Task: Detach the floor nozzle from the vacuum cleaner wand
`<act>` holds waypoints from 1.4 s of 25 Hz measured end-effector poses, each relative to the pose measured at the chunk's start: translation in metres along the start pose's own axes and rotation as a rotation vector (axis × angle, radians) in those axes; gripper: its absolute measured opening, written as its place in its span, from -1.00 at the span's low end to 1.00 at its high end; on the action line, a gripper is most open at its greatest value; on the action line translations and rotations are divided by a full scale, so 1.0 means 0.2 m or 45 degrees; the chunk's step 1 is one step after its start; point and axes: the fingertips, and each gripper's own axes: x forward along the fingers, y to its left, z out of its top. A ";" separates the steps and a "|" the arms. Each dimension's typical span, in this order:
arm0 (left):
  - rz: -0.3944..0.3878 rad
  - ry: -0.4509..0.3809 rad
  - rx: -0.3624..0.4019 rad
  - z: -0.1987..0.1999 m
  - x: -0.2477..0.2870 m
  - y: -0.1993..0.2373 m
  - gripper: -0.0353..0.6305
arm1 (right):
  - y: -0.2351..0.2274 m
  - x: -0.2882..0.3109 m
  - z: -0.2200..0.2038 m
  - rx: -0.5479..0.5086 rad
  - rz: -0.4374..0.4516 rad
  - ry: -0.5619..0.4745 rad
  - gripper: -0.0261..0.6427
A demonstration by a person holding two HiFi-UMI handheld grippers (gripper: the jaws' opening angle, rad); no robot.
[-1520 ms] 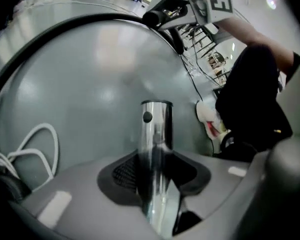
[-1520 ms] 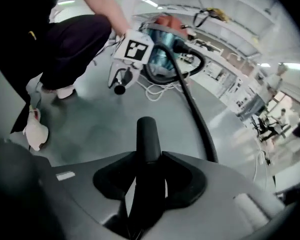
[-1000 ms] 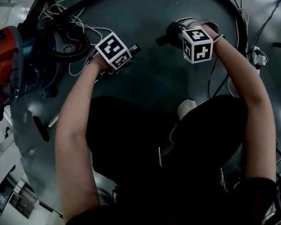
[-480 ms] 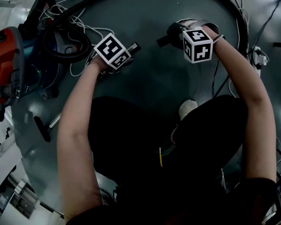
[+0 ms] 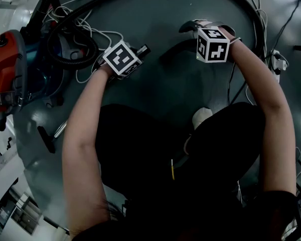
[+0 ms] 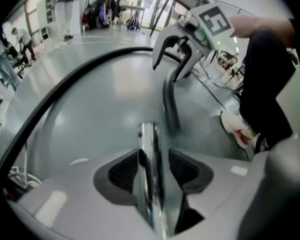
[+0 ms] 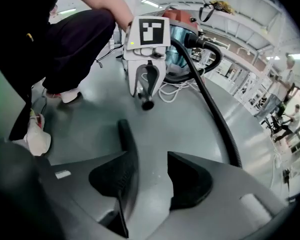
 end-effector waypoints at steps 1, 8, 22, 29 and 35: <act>0.007 -0.075 -0.005 0.05 -0.02 0.00 -0.28 | -0.03 -0.01 -0.01 0.034 -0.022 -0.006 -0.25; 0.010 -0.136 -0.035 0.13 -0.05 0.00 -0.47 | -0.10 -0.05 -0.05 0.128 -0.093 0.007 -0.41; 0.144 -0.199 -0.072 0.13 -0.12 0.08 -0.85 | -0.14 -0.07 -0.01 0.233 -0.170 -0.028 -0.92; 0.189 -0.203 -0.054 0.11 -0.13 0.10 -0.86 | -0.13 -0.07 0.02 0.322 -0.174 -0.057 -0.93; 0.284 -0.351 -0.050 0.19 -0.19 0.13 -0.86 | -0.21 -0.11 0.14 0.467 -0.273 -0.167 -0.93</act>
